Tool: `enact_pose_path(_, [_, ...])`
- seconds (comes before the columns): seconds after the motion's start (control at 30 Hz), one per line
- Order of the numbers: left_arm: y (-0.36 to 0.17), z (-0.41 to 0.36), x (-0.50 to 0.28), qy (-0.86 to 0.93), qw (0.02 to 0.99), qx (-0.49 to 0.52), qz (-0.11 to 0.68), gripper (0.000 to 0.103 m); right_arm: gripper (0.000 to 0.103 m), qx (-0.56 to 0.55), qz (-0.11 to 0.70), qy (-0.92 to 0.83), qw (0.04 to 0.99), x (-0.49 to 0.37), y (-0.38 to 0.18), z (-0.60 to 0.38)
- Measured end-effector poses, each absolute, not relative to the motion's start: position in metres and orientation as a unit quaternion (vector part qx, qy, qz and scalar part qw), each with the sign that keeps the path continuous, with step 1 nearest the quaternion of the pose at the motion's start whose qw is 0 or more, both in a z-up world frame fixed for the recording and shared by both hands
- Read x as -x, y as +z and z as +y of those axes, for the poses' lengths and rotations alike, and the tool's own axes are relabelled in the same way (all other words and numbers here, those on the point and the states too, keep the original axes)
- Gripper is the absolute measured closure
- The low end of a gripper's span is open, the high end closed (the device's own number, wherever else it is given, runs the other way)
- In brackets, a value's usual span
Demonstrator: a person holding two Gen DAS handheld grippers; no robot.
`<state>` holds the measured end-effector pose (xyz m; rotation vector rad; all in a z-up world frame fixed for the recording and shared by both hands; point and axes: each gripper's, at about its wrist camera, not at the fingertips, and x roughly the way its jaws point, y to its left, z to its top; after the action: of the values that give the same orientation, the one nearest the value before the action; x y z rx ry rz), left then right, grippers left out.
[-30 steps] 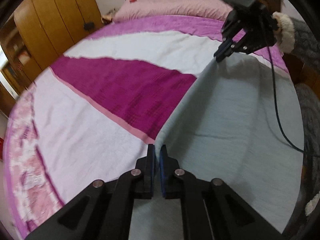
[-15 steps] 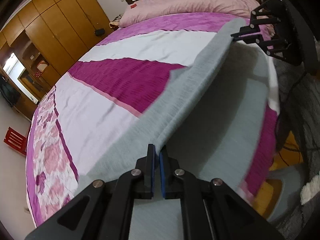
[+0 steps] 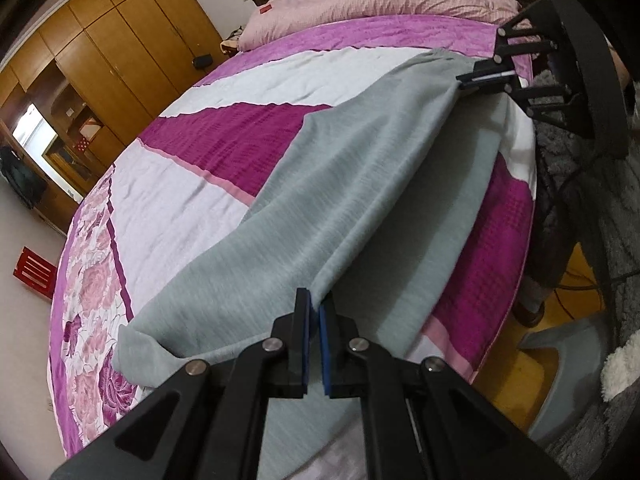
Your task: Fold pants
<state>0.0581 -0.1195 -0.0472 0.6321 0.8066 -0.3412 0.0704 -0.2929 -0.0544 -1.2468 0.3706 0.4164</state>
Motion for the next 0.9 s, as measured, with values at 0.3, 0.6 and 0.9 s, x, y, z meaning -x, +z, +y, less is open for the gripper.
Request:
enact_pose_path(0.3, [-0.061, -0.129, -0.048, -0.148, 0.852, -0.332, 0.378, 0.099, 0.101, 0.609, 0.167, 0.210, 0.747, -0.047, -0.074, -0.296])
enact_pose_path(0.6, [-0.075, -0.138, -0.028, -0.151, 0.837, -0.371, 0.372, 0.099, 0.101, 0.611, 0.167, 0.216, 0.743, -0.043, -0.075, -0.297])
enact_pose_path(0.9, [-0.083, -0.141, -0.018, -0.148, 0.828, -0.397, 0.368, 0.100, 0.101, 0.642, 0.151, 0.212, 0.721, -0.038, -0.092, -0.299])
